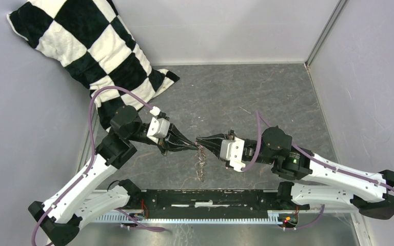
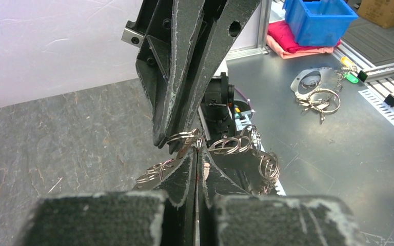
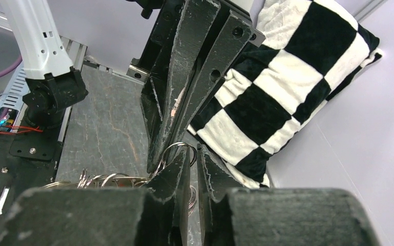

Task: Put the keys on the keyring
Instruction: Insert the key onto the keyring.

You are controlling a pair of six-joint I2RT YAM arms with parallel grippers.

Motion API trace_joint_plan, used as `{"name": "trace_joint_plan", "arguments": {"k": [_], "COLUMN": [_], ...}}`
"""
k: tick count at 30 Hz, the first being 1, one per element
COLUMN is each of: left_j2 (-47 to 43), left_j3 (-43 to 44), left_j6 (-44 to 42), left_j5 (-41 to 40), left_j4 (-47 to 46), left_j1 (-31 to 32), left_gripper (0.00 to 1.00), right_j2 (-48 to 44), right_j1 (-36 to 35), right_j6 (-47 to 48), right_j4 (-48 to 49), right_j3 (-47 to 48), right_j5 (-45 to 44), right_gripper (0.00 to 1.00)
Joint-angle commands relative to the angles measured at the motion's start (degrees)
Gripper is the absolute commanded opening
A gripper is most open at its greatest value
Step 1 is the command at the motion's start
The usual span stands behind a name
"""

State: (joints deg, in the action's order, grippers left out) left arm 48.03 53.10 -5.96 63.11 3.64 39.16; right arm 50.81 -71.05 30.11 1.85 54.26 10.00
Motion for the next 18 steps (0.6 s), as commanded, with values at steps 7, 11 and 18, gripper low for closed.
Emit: {"name": "trace_joint_plan", "arguments": {"k": [7,11,18], "left_j2": [-2.2,-3.0,-4.2], "left_j3": [1.3,1.1,1.7], "left_j6": [6.5,8.9,11.5], "left_j5": [-3.0,-4.7,-4.9], "left_j4": [-8.2,-11.1,-15.0], "left_j1": [0.7,0.7,0.7], "left_gripper": [0.02,0.02,0.02], "right_j2": [2.6,4.7,9.8], "right_j1": [-0.1,-0.1,-0.1], "right_j6": [1.5,1.4,1.6], "right_j4": [-5.2,-8.0,-14.7], "right_j3": [9.1,13.2,22.6], "right_j5": [3.3,3.8,4.1], "right_gripper": [0.21,0.21,0.32]}}
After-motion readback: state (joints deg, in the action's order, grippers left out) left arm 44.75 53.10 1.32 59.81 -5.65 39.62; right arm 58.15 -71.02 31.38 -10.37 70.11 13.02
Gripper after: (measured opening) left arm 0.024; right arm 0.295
